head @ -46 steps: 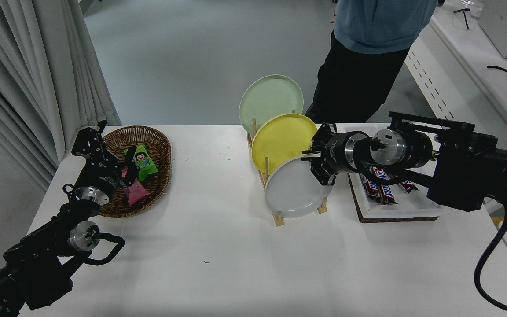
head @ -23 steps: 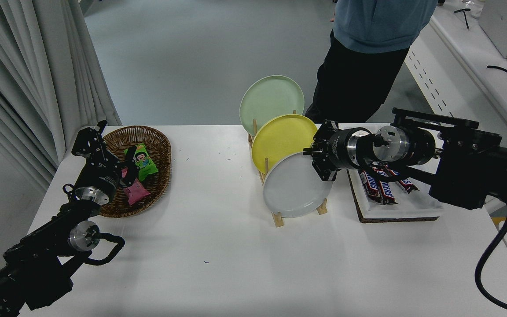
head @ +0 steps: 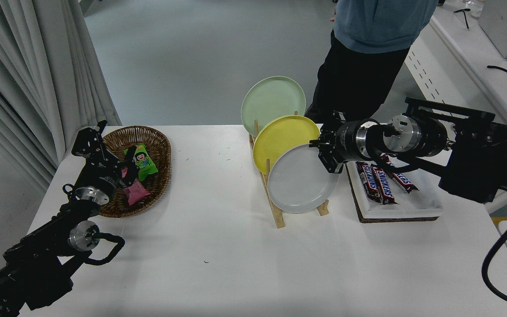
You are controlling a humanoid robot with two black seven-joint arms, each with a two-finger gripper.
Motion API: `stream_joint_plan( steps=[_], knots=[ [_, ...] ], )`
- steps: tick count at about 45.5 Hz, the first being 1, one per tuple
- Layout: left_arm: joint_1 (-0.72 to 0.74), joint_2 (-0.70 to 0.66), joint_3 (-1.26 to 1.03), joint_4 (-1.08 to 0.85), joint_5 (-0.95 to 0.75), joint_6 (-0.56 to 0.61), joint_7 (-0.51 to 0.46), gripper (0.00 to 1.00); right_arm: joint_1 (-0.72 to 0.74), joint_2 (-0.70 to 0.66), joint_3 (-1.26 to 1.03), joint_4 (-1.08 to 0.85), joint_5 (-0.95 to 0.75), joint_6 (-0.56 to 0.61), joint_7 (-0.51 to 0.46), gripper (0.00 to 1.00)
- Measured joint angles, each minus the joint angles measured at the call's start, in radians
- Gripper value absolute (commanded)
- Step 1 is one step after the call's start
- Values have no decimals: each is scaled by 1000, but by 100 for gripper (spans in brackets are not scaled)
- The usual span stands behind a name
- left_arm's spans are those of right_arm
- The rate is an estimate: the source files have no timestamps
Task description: Place the plate on the table
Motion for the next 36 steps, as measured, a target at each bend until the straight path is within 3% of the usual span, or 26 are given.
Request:
stream_joint_plan(
  steps=[25,36],
  knots=[
    [0,0,0,0,0,0,0,100,94,-103,157,95,26,-6,-92,0],
    [0,0,0,0,0,0,0,100,107,-104,221,103,102,-81,-116,0]
  ],
)
